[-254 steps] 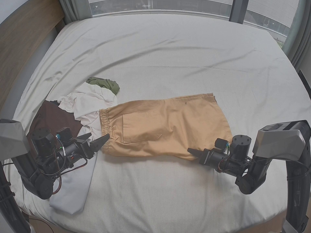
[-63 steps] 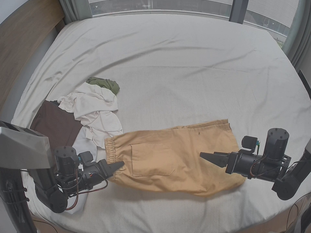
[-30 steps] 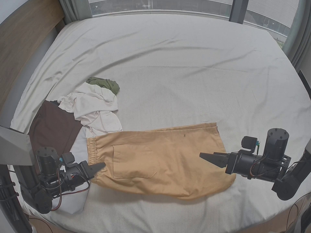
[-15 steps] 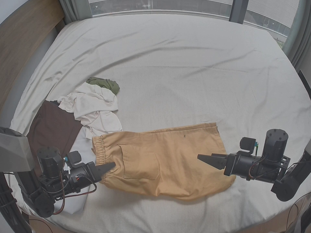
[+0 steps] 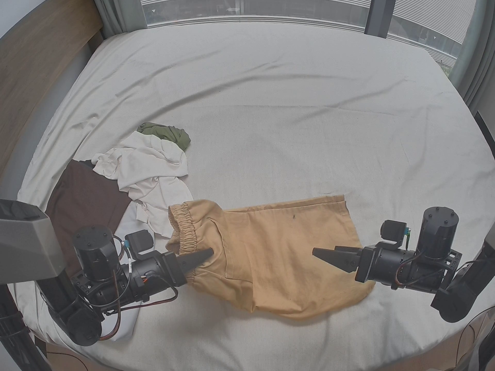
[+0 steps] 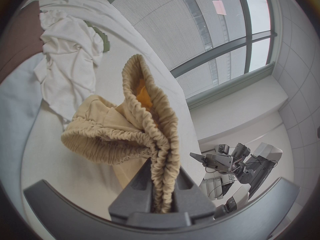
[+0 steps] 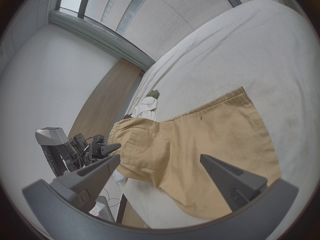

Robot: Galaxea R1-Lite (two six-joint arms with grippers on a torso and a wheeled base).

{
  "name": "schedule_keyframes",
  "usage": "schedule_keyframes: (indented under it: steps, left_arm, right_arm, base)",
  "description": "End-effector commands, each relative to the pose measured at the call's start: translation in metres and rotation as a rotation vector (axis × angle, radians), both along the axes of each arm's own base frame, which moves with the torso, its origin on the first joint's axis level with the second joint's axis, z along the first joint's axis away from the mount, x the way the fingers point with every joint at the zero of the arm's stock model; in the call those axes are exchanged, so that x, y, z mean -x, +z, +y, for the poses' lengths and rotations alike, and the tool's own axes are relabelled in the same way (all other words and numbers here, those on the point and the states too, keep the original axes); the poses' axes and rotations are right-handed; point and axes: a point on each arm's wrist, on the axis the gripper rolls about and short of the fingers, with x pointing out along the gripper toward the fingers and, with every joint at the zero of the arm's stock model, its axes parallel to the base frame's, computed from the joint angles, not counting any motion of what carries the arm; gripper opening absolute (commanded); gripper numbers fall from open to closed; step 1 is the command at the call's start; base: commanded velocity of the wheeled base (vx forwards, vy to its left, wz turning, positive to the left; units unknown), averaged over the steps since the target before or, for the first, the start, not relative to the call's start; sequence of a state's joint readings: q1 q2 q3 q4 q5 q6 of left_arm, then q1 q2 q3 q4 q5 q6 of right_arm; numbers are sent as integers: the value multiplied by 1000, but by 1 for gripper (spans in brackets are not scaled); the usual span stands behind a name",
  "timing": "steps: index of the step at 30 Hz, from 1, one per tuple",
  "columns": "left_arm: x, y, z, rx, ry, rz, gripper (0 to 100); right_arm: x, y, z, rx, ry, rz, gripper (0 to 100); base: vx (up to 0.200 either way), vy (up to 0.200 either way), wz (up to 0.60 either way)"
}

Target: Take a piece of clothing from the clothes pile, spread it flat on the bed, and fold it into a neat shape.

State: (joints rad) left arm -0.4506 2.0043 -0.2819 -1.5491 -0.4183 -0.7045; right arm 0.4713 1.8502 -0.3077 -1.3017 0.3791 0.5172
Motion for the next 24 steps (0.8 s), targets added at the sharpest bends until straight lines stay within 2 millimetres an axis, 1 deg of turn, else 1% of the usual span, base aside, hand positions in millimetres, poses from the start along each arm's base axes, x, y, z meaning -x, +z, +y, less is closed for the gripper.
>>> schedule_keyframes:
  steps: [1,10,14,16,17,19,24]
  left_arm:
    - [-1,4,-14,15,-42,-26,0]
    - [-7,-1,-42,32,-113,-39,0]
    - [-15,-8,-59,37,-142,-44,0]
    - [-17,-12,-66,35,-145,-42,0]
    - [-17,-12,-66,35,-145,-42,0]
    - [-22,-19,-76,42,-145,-28,0]
    - [-29,-20,-85,83,-143,-9,0]
  right_arm:
    - [2,3,-2,-13,-3,-33,100]
    - [1,11,-2,-48,-6,-103,100]
    - [0,18,-2,-80,-7,-159,100]
    - [0,22,-2,-93,-7,-183,100]
    - [0,22,-2,-93,-7,-183,100]
    - [2,31,-3,-124,-1,-228,100]
    - [7,45,-5,-168,12,-258,100]
  base:
    - [0,0,0]
    - [0,0,0]
    - [0,0,0]
    - [0,0,0]
    - [0,0,0]
    - [0,0,0]
    - [0,0,0]
